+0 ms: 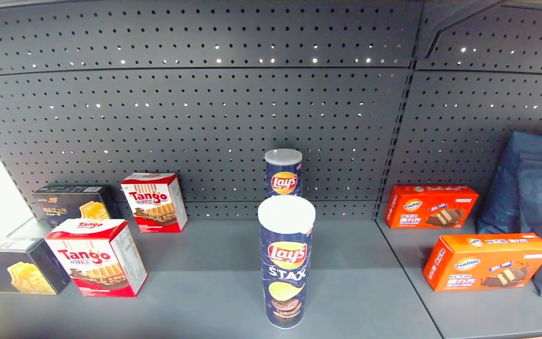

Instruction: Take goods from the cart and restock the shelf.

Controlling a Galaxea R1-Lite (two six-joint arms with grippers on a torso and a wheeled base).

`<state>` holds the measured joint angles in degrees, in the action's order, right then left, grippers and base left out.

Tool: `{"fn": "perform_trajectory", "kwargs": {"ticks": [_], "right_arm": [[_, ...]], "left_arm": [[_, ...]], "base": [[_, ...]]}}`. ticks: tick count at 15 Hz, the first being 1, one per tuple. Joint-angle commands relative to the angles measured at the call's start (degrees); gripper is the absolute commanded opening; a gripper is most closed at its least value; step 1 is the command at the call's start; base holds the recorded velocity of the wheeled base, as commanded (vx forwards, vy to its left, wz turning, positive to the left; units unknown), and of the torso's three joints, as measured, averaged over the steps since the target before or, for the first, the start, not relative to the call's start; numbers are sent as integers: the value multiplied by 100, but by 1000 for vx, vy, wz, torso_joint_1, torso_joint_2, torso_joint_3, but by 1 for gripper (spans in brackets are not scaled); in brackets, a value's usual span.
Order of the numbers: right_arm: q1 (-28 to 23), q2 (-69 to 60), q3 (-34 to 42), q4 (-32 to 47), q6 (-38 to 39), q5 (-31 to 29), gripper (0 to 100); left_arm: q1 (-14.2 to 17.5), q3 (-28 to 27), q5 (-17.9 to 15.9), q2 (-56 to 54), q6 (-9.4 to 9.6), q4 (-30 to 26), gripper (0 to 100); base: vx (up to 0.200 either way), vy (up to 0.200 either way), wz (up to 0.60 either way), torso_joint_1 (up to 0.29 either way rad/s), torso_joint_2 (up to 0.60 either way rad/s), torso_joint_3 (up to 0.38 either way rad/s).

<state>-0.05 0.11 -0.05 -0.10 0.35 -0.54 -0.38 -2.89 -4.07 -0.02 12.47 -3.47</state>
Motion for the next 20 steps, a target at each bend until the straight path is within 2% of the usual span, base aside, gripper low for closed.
{"fn": "perform_trajectory", "kwargs": {"ticks": [1,2,4,5,6,7,8,9,10,11,13,14,15,20], "right_arm": [[-4,7,5,1,0,1,100],[-4,7,5,1,0,1,100],[-4,7,5,1,0,1,100],[5,7,5,1,0,1,100],[-4,7,5,1,0,1,100],[5,7,5,1,0,1,100],[5,7,5,1,0,1,100],[5,7,5,1,0,1,100],[5,7,5,1,0,10,100],[5,7,5,1,0,18,100],[5,7,5,-8,0,18,100],[5,7,5,-8,9,18,100],[5,7,5,-8,9,10,100],[5,7,5,-8,9,18,100]], "left_arm": [[-15,25,-261,29,-8,-30,100],[-15,25,-322,29,-52,-30,100],[3,25,-278,20,-544,-13,100],[11,25,-155,20,-605,-13,100],[38,69,495,11,-702,13,100],[47,104,750,11,-1063,22,100],[47,113,829,2,-1159,66,100],[38,148,803,2,-1106,84,100],[29,245,223,11,-843,172,100],[3,263,-419,38,-693,260,100],[-15,254,-366,64,-623,242,100],[11,263,-331,46,-711,242,100],[20,280,-217,38,-887,260,100],[20,280,-138,38,-939,268,100]], "base": [[0,0,0,0,0,0],[0,0,0,0,0,0],[0,0,0,0,0,0],[0,0,0,0,0,0],[0,0,0,0,0,0],[0,0,0,0,0,0],[0,0,0,0,0,0],[0,0,0,0,0,0],[0,0,0,0,0,0],[0,0,0,0,0,0],[0,0,0,0,0,0],[0,0,0,0,0,0],[0,0,0,0,0,0],[0,0,0,0,0,0]]}}
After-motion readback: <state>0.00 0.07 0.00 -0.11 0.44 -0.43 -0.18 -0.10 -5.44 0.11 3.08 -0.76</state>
